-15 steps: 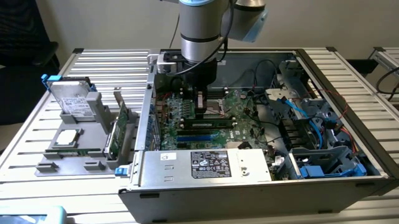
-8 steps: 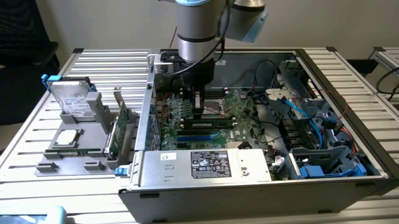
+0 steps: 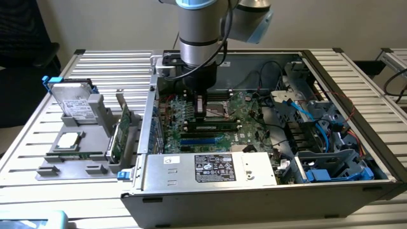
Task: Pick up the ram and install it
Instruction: 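Press down the ram until it locks into place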
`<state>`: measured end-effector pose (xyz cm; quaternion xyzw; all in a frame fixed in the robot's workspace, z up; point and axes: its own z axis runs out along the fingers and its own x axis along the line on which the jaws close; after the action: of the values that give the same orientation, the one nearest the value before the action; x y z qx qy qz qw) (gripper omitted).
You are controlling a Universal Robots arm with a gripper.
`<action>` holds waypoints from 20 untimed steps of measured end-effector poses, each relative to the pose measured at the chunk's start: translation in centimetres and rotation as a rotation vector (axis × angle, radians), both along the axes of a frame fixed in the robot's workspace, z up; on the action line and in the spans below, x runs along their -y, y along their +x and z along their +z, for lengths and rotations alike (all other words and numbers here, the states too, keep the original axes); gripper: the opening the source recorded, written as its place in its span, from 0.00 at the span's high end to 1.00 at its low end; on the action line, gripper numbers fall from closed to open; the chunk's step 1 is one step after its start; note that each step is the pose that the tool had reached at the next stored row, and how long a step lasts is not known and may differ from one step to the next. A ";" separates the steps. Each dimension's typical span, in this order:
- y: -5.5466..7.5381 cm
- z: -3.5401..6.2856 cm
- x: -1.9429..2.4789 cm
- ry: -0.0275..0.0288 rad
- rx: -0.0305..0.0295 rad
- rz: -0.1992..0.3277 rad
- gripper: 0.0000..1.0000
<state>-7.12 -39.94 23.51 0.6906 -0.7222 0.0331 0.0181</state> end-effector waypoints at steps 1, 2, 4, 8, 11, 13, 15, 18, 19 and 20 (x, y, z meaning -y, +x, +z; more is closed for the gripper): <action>0.0 -0.01 0.00 0.0001 0.0001 0.000 0.89; -0.1 -0.01 0.00 0.0002 0.0002 0.000 0.89; -0.3 -0.04 0.00 0.0003 0.0002 0.000 0.89; -0.3 -0.34 0.00 0.0001 0.0005 0.000 0.89; -0.3 -0.57 0.00 0.0002 0.0009 0.000 0.89; -0.3 -0.66 0.01 -0.0002 0.0006 0.000 0.89; -0.3 -0.77 0.01 0.0000 0.0006 0.000 0.89; -0.3 -0.92 0.00 0.0001 0.0008 0.000 0.89; -0.3 -0.96 0.01 -0.0001 0.0007 0.000 0.89; -0.4 -1.00 0.01 -0.0002 0.0006 0.000 0.89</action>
<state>-7.47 -39.95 22.52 0.6906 -0.7223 0.0334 0.0179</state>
